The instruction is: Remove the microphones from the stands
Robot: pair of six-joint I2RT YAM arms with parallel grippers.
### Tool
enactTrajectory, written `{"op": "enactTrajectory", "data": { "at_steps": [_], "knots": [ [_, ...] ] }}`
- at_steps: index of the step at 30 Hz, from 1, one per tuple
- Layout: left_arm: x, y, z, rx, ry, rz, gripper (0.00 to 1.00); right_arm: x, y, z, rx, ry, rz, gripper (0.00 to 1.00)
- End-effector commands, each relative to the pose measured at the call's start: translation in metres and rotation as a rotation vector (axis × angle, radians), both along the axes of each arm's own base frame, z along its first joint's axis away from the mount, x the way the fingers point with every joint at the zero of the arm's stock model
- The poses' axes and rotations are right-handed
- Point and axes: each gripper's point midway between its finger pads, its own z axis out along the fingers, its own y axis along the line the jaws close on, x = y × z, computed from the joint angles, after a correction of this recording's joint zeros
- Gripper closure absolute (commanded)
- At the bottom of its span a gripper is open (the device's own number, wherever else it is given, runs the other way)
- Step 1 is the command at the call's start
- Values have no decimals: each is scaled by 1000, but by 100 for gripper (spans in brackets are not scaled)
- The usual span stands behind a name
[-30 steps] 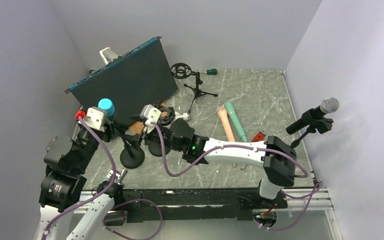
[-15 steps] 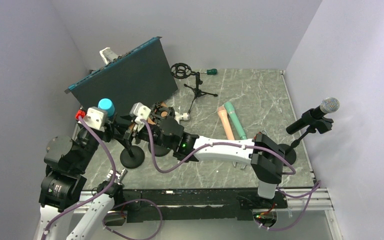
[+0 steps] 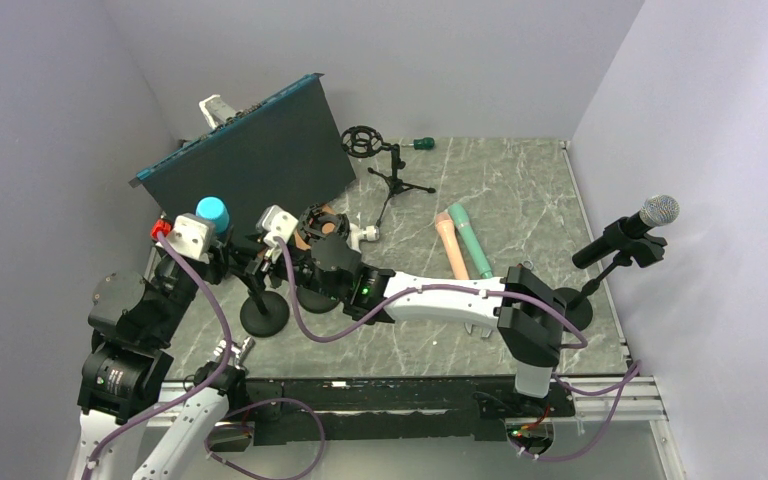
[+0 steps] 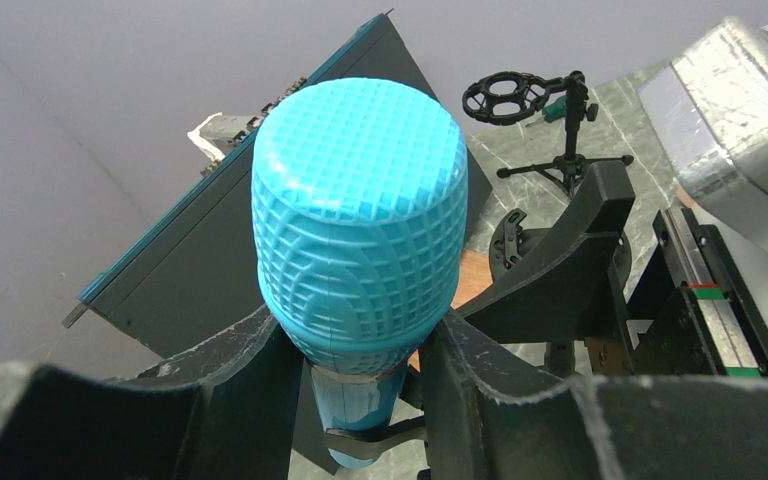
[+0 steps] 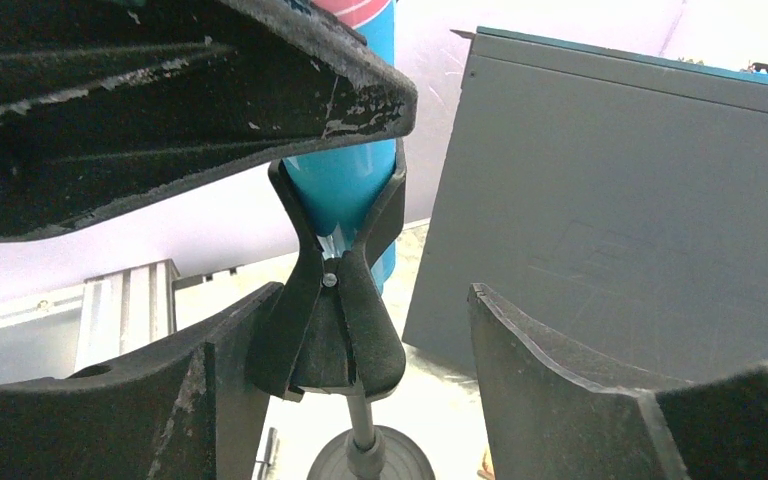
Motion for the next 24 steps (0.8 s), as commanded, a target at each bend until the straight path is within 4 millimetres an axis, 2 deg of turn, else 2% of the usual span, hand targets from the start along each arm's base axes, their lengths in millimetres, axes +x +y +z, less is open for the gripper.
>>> {"op": "enactTrajectory", "data": {
  "at_steps": [1, 5, 6, 7, 8, 14, 17, 20, 24],
  "knots": [
    [-4, 1, 33, -43, -107, 3, 100, 1, 4, 22, 58, -11, -13, 31],
    [-4, 1, 33, -45, -107, 0, 100, 2, 5, 22, 55, -14, -12, 34],
    [-4, 0, 33, -45, -106, 0, 100, 0, 5, 22, 51, -17, -7, 48],
    [-4, 0, 34, -45, -108, -3, 100, 0, 6, 21, 45, -22, -7, 84],
    [-4, 0, 34, -45, -108, -3, 100, 3, 5, 21, 44, -22, -19, 100],
    [-5, 1, 38, -51, -109, 0, 100, 5, 3, 25, 60, -33, -37, 100],
    [-8, 2, 46, -65, -116, 5, 100, 6, 7, 20, 37, -25, -37, 100],
    [-10, 18, 63, -79, -115, 89, 100, 7, 9, 16, 32, -11, -40, 100],
    [-32, 60, 106, -111, -139, 288, 100, 8, 10, 14, 32, -2, -44, 100]
  ]
}}
